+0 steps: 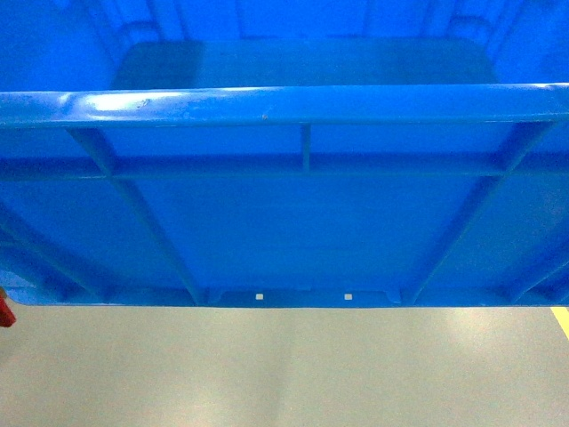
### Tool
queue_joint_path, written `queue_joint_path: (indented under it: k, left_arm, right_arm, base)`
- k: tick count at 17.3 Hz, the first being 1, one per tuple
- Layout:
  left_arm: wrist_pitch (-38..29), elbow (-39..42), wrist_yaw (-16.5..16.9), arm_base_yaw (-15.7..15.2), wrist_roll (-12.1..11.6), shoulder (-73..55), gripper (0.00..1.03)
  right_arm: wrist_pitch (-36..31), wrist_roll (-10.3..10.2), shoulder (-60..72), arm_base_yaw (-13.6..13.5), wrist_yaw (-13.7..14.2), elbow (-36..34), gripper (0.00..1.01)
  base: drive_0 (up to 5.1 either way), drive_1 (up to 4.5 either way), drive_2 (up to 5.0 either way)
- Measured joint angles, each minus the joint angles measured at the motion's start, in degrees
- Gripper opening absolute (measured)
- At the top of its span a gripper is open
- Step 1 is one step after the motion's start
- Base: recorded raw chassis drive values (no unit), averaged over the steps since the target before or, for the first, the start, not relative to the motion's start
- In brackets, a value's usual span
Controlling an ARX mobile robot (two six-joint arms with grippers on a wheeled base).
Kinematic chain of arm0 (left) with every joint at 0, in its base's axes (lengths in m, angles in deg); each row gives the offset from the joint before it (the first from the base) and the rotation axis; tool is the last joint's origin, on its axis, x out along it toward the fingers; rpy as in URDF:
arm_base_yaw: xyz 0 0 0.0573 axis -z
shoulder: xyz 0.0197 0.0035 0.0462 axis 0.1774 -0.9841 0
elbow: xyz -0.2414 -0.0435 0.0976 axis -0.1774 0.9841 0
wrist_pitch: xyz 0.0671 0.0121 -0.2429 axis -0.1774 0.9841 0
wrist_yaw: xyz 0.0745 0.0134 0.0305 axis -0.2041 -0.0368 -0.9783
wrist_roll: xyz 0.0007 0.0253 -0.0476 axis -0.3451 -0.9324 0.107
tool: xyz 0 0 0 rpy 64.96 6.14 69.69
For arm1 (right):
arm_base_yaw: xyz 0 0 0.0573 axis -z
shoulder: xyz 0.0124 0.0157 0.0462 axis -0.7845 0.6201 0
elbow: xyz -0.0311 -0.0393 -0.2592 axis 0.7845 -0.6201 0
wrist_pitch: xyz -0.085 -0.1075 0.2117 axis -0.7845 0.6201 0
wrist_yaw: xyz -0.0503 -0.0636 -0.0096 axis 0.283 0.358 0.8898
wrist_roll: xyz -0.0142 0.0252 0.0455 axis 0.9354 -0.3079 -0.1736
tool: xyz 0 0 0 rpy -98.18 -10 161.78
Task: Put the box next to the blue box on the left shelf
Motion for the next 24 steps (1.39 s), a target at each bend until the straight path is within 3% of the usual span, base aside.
queue_joint_path:
  k: [16,24]
  left_arm:
    - [0.0,0.0,0.0,0.1,0.0,0.1,0.18]
    - [0.0,0.0,0.0,0.1,-0.1,0.0,0.18]
  right_arm:
    - [0.1,0.0,-0.2,0.0,0.1,0.0,0.1]
    - [0.2,0.0,-0.2,0.0,0.1,0.0,0.1]
  base:
    - [-1.5,-1.47,-1.5]
    - [0.0,3.97,-4.0]
